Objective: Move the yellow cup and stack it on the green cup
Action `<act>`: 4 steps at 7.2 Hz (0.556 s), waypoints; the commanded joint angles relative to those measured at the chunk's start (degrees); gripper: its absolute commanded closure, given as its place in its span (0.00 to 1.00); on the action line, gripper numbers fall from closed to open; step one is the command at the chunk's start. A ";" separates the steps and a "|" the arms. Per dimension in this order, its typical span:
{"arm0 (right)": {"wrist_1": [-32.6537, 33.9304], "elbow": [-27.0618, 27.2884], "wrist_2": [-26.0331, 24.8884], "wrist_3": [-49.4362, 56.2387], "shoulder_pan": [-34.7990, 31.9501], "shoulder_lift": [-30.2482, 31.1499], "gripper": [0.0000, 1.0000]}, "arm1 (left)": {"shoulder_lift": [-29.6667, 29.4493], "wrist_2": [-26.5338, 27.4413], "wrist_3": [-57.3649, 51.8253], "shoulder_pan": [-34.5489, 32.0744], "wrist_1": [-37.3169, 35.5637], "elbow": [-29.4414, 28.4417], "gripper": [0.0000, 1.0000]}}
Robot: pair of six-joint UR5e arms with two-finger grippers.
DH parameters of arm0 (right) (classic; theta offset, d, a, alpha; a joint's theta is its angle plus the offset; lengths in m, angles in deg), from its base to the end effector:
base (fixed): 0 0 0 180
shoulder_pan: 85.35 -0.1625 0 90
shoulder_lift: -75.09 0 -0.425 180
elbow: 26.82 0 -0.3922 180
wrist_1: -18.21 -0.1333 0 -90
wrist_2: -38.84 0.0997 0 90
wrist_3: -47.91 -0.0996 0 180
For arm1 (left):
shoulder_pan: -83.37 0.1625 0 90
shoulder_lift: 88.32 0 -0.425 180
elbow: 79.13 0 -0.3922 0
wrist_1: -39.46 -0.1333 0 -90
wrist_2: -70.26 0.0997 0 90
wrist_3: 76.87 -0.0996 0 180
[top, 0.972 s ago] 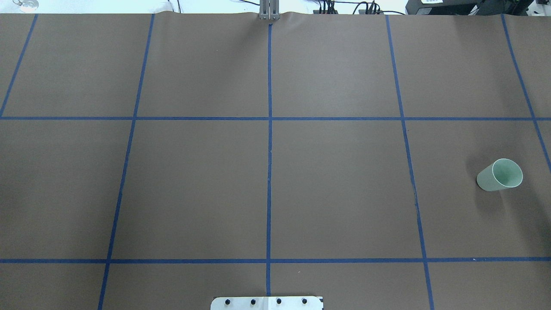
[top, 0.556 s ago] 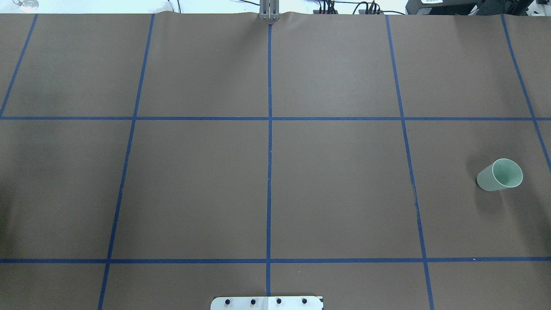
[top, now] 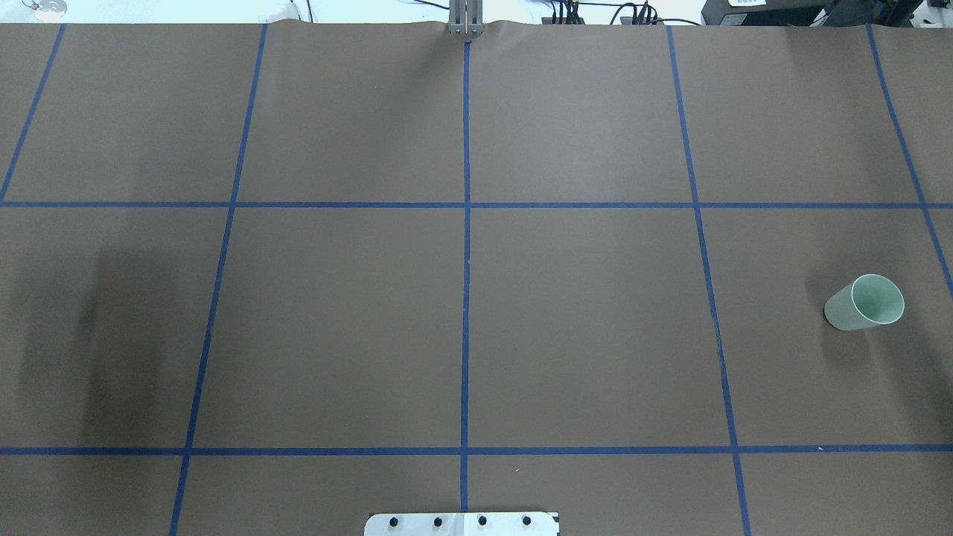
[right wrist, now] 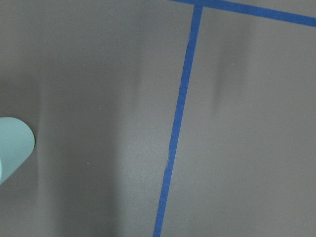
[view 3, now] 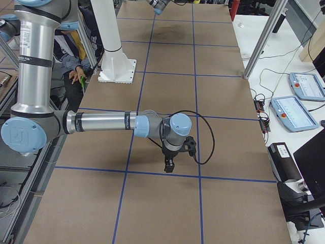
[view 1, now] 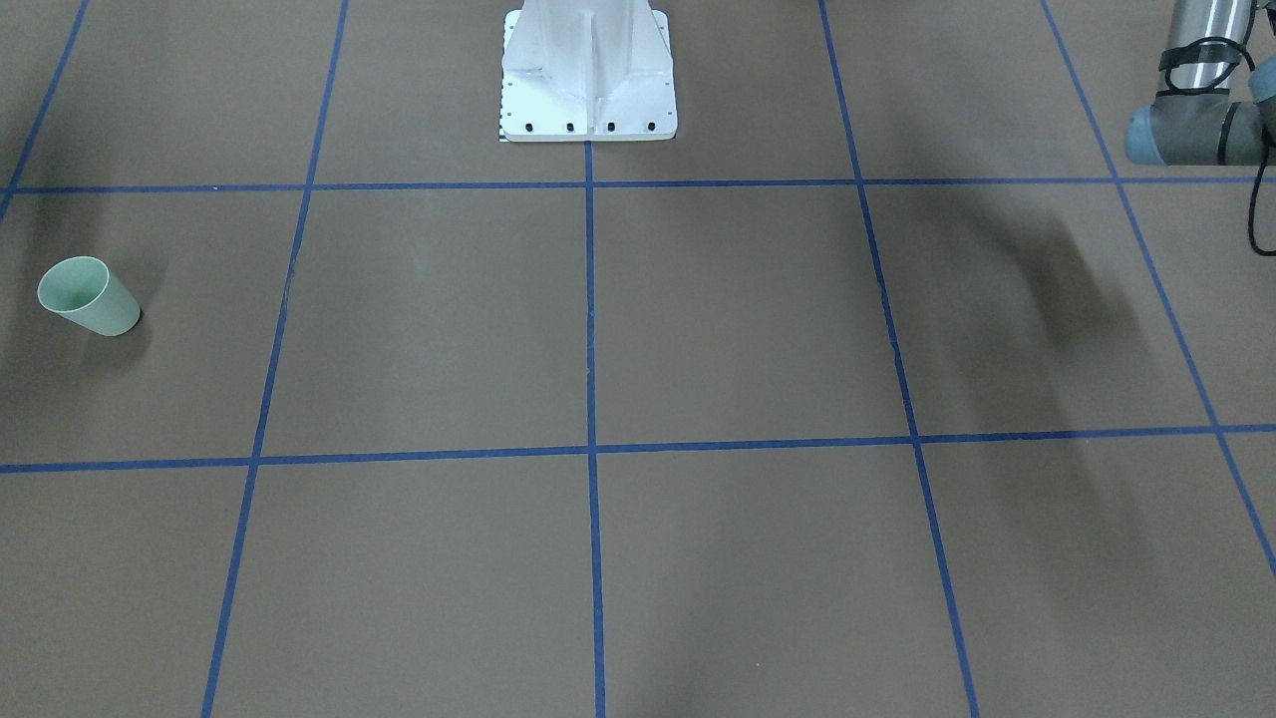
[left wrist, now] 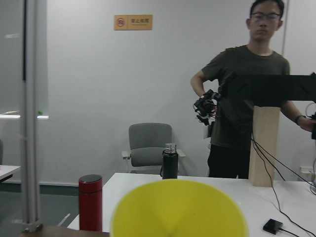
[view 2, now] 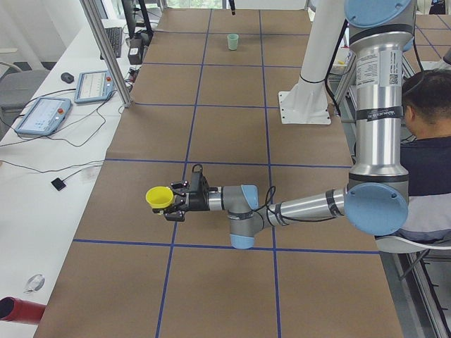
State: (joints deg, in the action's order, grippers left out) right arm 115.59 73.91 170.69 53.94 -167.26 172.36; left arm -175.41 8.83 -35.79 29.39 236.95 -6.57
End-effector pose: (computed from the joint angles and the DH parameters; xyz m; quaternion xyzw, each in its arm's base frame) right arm 0.0054 -0.4372 0.6412 -0.0384 -0.3563 -0.1026 0.9279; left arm 0.1115 -0.4611 0.6281 0.6338 0.2764 -0.2009 0.6939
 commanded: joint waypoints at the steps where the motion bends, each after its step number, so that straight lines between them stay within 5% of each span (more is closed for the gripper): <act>1: -0.96 4.00 0.61 -0.05 0.00 -1.38 0.00 | -3.70 -8.83 -4.08 8.49 4.73 4.40 1.00; 4: -1.58 9.47 1.48 -0.40 0.00 -4.89 0.00 | -6.23 -26.74 -10.37 12.83 4.48 14.16 1.00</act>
State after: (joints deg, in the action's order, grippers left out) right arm 114.28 81.35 171.58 53.75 -167.26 169.03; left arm -179.85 -9.62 -42.66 40.78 241.42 4.22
